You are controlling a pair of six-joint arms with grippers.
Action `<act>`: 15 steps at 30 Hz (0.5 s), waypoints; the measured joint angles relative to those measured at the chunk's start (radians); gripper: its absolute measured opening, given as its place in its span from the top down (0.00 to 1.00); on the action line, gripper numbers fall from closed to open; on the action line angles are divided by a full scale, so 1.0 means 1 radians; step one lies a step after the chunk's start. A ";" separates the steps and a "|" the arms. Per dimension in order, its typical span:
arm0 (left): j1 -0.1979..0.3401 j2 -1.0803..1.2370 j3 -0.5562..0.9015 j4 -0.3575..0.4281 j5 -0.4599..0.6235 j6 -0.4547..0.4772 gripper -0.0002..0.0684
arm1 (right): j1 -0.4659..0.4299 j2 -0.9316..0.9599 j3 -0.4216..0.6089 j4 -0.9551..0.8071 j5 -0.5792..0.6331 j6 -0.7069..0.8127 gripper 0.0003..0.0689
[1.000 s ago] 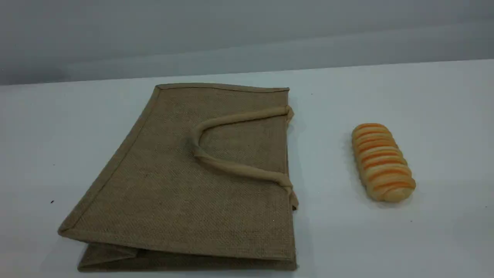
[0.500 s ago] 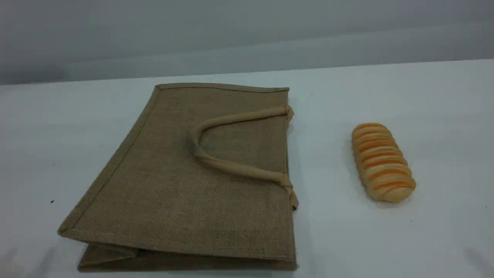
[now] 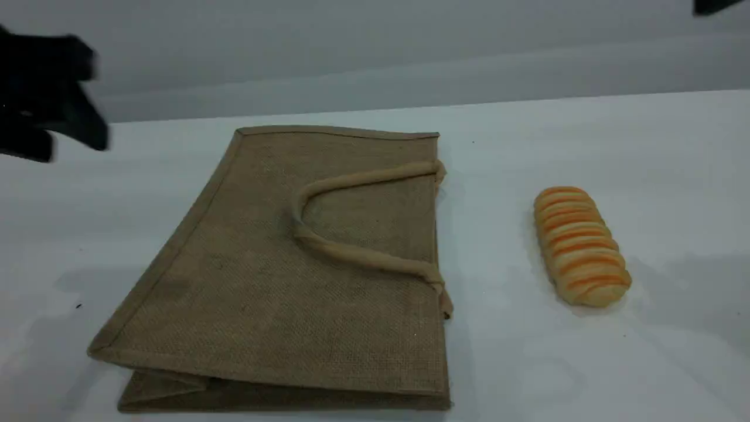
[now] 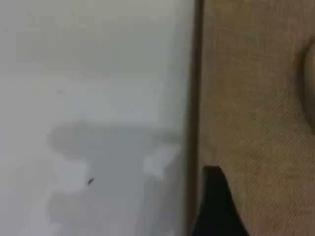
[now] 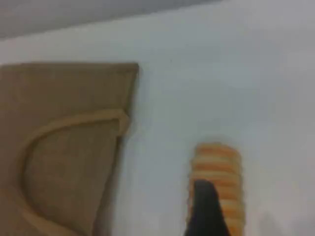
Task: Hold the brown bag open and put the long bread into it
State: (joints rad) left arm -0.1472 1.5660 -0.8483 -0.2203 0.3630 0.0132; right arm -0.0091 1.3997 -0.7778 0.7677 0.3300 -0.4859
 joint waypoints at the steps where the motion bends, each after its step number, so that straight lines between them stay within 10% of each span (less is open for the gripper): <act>1: -0.013 0.030 -0.021 0.000 0.005 0.000 0.39 | 0.000 0.022 -0.001 0.000 -0.007 -0.002 0.38; 15: -0.140 0.436 -0.363 -0.026 0.064 -0.001 0.39 | 0.000 0.202 -0.064 0.002 -0.072 -0.049 0.38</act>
State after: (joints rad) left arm -0.2875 2.0024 -1.2115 -0.2467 0.4266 0.0122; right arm -0.0091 1.6022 -0.8415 0.7694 0.2582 -0.5347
